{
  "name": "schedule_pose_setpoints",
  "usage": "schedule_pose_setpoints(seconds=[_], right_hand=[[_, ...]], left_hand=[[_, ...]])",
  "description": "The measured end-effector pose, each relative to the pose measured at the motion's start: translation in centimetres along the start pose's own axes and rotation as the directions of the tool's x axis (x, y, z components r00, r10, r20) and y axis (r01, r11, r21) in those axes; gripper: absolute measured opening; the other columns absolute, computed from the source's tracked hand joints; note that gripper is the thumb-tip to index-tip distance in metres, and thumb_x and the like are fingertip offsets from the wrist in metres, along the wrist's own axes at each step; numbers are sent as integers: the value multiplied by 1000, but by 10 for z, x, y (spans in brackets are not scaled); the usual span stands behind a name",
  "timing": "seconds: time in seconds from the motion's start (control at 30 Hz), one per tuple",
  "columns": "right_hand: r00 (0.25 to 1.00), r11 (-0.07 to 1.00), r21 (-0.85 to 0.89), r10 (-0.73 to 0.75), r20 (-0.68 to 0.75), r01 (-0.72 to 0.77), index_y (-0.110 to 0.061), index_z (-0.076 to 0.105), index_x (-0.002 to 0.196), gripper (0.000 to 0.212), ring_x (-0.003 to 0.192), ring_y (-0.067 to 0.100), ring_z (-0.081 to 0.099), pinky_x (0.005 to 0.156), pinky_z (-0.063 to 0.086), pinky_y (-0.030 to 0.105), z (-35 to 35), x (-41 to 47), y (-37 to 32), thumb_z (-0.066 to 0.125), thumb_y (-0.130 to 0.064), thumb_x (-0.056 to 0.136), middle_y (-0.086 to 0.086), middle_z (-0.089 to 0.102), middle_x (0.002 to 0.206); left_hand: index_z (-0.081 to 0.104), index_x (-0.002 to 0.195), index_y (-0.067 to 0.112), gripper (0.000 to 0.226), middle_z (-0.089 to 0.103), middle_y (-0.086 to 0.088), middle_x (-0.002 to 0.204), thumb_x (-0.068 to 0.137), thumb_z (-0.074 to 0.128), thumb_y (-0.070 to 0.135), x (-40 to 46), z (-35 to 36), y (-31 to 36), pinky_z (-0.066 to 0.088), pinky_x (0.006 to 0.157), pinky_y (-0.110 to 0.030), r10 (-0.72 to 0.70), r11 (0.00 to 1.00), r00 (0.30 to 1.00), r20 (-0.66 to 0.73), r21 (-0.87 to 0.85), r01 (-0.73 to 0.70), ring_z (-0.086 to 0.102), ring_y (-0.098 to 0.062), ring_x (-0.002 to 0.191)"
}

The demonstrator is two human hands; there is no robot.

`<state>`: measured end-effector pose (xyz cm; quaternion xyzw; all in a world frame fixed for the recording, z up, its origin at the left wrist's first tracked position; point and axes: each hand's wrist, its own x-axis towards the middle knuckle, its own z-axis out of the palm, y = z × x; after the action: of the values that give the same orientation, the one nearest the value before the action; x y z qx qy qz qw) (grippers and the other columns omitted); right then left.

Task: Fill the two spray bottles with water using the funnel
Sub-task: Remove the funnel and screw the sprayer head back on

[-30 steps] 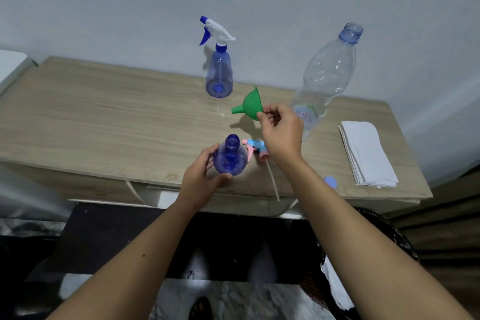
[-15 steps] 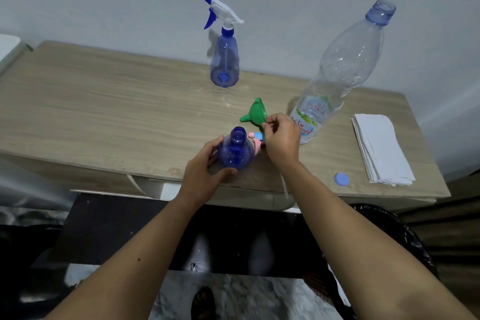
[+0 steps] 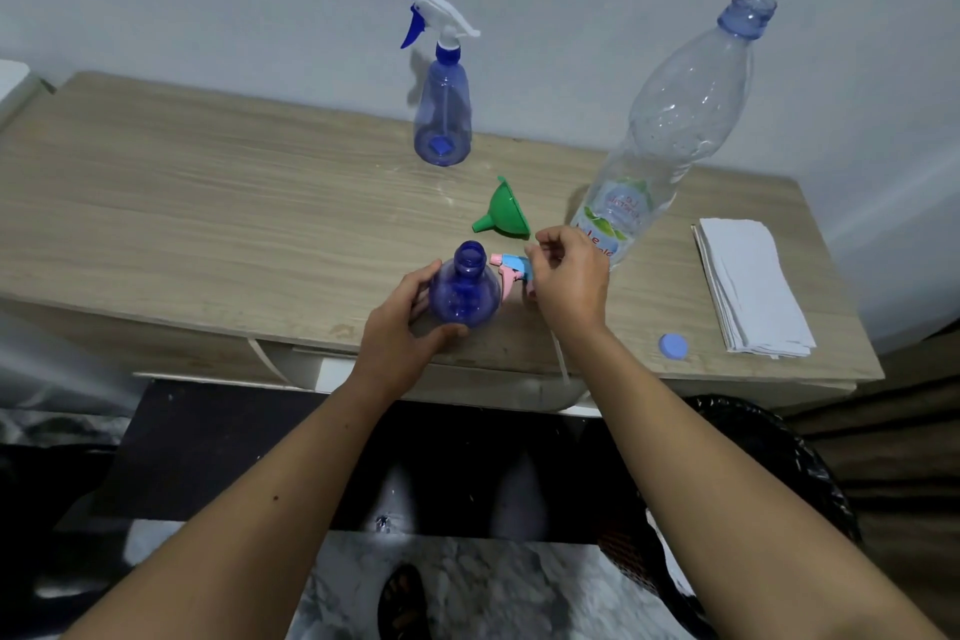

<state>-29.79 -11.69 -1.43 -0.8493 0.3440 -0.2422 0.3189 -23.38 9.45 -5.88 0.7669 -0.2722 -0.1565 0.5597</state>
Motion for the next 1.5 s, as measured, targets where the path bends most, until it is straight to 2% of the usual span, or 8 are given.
schedule_pose_setpoints(seconds=[0.13,0.37,0.67,0.77,0.83,0.93,1.27,1.5], right_hand=[[998,997,-51,60,24,-59,-12,73,110,21,96,19,65,87,55,36,-9,-16,5,76,-25,94,2,70,104],[944,951,-76,308,121,-301,-16,77,106,41,96,21,66,86,56,37,-11,-30,9,80,-51,85,2,75,96],[894,915,23,388,225,-403,-8,78,120,37,104,18,68,90,49,26,-19,-25,3,81,-27,89,5,78,110],[874,867,168,429,229,-469,-11,76,123,38,90,12,68,93,57,28,-24,-23,3,82,-22,88,-1,76,100],[861,797,331,438,260,-505,-8,72,121,33,73,5,65,76,59,18,-28,-24,0,81,-13,90,-4,70,88],[866,695,519,369,336,-498,3,64,123,30,60,4,62,63,57,17,-34,-23,-10,73,2,94,3,65,80],[908,423,818,25,419,-389,3,59,130,31,94,19,75,111,53,46,-68,-6,-61,63,4,99,5,78,93],[925,397,878,-147,350,-269,-7,65,123,25,100,18,74,110,53,46,-81,2,-100,62,2,100,-1,79,105]], left_hand=[[52,149,24,84,63,8,145,77,94,17,-1,-1,1,55,110,-39,-4,1000,1000,0,1,4,62,-9,132],[51,148,23,84,64,5,144,77,93,12,-2,0,0,53,112,-42,-55,997,998,4,-60,55,63,-7,131],[51,149,24,88,64,5,144,74,95,12,-1,-1,2,53,112,-40,-50,997,999,3,-51,50,63,-8,131],[50,149,24,88,63,5,145,74,95,13,-1,0,3,53,111,-36,-52,997,999,7,-48,52,62,-9,133],[50,149,23,88,63,5,145,74,95,13,-1,0,4,54,110,-34,-59,997,998,4,-52,59,62,-9,133],[50,149,23,88,63,4,146,74,95,14,0,0,4,54,110,-36,-69,996,998,8,-61,69,62,-11,133],[54,147,21,90,66,4,143,67,97,14,-2,-1,5,52,113,-41,-93,988,996,17,-120,95,64,-10,131],[52,148,21,90,65,6,143,71,97,10,-3,0,6,51,113,-35,-79,991,997,17,-103,81,63,-6,130]])
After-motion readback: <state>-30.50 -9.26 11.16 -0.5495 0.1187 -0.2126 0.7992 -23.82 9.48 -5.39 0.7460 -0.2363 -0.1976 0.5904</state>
